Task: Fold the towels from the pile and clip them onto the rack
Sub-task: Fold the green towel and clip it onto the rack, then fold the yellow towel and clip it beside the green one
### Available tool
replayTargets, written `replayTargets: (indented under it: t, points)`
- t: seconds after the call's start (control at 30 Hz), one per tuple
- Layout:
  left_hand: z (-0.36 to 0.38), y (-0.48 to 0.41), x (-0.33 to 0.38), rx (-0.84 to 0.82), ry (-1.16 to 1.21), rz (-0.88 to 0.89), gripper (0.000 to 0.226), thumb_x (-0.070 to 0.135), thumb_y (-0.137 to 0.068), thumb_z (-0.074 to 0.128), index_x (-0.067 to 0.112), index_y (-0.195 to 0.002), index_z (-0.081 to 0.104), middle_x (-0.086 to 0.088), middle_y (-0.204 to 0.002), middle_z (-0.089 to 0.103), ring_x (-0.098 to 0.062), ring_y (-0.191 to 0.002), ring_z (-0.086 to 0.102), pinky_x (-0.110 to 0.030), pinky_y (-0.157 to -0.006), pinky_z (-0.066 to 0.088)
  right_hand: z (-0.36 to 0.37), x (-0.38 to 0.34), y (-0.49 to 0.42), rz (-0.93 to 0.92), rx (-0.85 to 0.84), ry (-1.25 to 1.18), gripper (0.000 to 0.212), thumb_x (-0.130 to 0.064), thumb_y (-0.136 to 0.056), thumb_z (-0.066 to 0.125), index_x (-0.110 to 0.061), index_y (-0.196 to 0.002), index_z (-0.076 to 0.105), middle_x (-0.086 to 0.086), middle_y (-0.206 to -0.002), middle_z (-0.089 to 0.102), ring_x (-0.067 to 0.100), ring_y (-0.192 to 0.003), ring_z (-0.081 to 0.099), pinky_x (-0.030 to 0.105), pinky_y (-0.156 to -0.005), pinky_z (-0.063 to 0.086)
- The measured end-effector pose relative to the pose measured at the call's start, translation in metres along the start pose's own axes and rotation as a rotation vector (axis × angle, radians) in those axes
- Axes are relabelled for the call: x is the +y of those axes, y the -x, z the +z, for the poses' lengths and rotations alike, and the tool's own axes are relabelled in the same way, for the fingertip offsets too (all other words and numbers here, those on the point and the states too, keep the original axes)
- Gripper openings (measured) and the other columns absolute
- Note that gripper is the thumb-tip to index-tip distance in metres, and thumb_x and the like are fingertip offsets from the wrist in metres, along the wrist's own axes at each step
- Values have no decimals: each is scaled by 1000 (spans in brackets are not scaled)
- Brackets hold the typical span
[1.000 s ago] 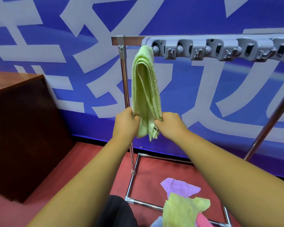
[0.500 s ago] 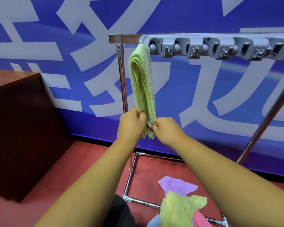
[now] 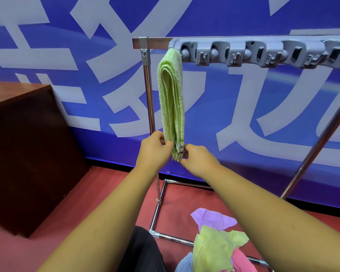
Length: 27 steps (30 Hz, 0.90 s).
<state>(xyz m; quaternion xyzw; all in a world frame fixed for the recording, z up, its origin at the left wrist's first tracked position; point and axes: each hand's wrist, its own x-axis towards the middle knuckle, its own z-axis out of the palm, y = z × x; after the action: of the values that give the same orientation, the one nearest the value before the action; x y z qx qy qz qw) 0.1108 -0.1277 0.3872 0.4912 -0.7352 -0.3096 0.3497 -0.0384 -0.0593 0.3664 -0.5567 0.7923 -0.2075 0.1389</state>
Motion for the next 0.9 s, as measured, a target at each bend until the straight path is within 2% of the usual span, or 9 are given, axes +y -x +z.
replayTargets:
  t: [0.1,0.2,0.3,0.37,0.43,0.6,0.67,0.73,0.9]
  points:
    - [-1,5,-10,-68,-3,-60,15,28,-90,60,26,-103,68,9,-92,73,-10,-86,69,-27,-66,51,3,17,2,48,-56,14,38,-23,-91,55,-29,-128,65,2,-124,73,30,-109,69,45,-91,61]
    - [0,9,-21,-146,-85,-105,14,28,-93,59,24,-102,70,5,-96,74,-13,-90,68,-28,-65,47,0,29,7,84,-62,23,42,-21,-95,53,-28,-134,66,3,-128,71,28,-111,68,42,-93,60]
    - [3,17,-28,-193,-120,-137,16,24,-92,55,22,-94,71,2,-94,76,-18,-91,73,-35,-76,59,-6,37,18,115,-59,-8,37,-20,-95,55,-27,-127,71,1,-129,70,26,-113,68,39,-96,59]
    - [8,23,-31,-224,-102,-164,18,21,-92,54,19,-91,72,1,-94,78,-20,-85,77,-38,-77,64,-9,43,25,120,-59,-10,29,-16,-95,56,-22,-114,76,2,-122,74,26,-109,69,38,-93,59]
    - [15,29,-32,-262,-95,-181,20,18,-94,54,14,-91,73,0,-92,80,-19,-77,79,-34,-72,64,-11,50,34,119,-62,-10,25,-13,-94,56,-16,-104,79,5,-113,77,28,-106,70,39,-91,60]
    - [42,44,-33,-368,-94,-183,22,16,-92,53,11,-87,73,1,-81,81,-20,-73,80,-39,-74,65,-7,68,51,151,-83,-99,23,-12,-93,56,-13,-91,79,2,-97,81,27,-95,75,39,-87,62]
    - [58,52,-32,-414,-89,-187,21,16,-94,54,8,-90,73,-1,-82,81,-19,-69,78,-36,-66,63,-4,78,57,176,-91,-157,25,-12,-93,54,-11,-86,78,0,-91,82,27,-89,77,40,-83,64]
    - [75,59,-34,-456,-70,-193,20,15,-97,55,5,-96,72,-2,-83,81,-18,-64,75,-33,-60,58,0,90,62,202,-109,-185,26,-11,-93,53,-11,-84,77,-2,-88,82,26,-85,78,36,-76,61]
    - [121,72,-42,-581,-72,-215,21,13,-99,52,6,-96,72,-8,-91,81,-20,-65,74,-32,-61,56,14,126,69,275,-155,-225,24,-10,-93,53,-8,-82,74,3,-87,83,20,-68,71,23,-57,48]
